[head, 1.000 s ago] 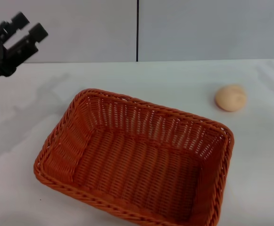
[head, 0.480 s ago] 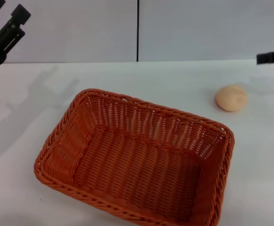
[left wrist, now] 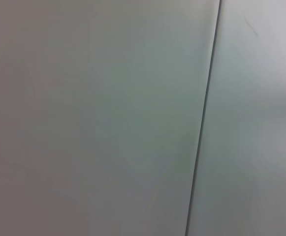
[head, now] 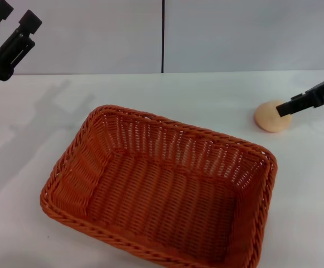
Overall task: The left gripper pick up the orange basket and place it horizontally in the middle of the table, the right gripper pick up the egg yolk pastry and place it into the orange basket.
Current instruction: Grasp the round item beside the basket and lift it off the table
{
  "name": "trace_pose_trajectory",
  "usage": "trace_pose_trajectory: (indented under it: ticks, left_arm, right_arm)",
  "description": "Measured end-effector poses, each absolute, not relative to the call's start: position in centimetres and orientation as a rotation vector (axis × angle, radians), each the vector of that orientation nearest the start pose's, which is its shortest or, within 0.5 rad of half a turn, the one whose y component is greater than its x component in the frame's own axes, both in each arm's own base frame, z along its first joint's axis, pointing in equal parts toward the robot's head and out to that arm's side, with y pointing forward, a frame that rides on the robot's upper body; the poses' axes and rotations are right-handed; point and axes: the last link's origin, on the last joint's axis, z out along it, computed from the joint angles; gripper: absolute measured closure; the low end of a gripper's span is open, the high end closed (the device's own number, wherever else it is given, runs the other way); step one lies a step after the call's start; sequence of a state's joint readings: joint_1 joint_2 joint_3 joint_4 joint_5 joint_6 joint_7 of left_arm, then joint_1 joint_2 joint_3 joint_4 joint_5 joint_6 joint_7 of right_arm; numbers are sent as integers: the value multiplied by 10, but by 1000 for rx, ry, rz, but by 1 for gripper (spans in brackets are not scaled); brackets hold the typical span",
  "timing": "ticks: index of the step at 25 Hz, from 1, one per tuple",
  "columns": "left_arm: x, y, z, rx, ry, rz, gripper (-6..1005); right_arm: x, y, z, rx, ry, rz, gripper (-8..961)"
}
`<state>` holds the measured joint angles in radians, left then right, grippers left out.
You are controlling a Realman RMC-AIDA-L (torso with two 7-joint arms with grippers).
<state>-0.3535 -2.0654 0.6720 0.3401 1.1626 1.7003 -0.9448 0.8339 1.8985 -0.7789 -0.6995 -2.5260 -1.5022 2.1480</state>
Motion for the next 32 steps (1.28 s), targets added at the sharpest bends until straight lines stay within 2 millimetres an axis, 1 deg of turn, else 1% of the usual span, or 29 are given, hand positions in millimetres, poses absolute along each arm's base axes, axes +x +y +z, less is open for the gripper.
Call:
trace_pose_trajectory:
  ticks: [4,8,15,20,28,32]
  left_arm:
    - [-288,293,49,-1897,-446,-1377,199]
    - [-288,294,48,-1898,-450,-1380,199]
    - [-286,293,43,-1904,-472,-1395,199]
    - [-288,291,42,-1900,-483,-1397,200]
    - [-287,292,41,-1904,-491,-1400,200]
    - [-287,292,41,-1904,-491,-1400,199]
  right_arm:
    - [243,413,42,-2593,1153,-211,347]
    - [237,416,26,-2590,1120,-219,357]
    - [236,420,11,-2569,1094,-214,375]
    - [239,420,9,-2559,1103,-216,387]
    - [252,416,16,-2523,1134,-235,407]
    - [258,418,20,-2477,1155,-223,417]
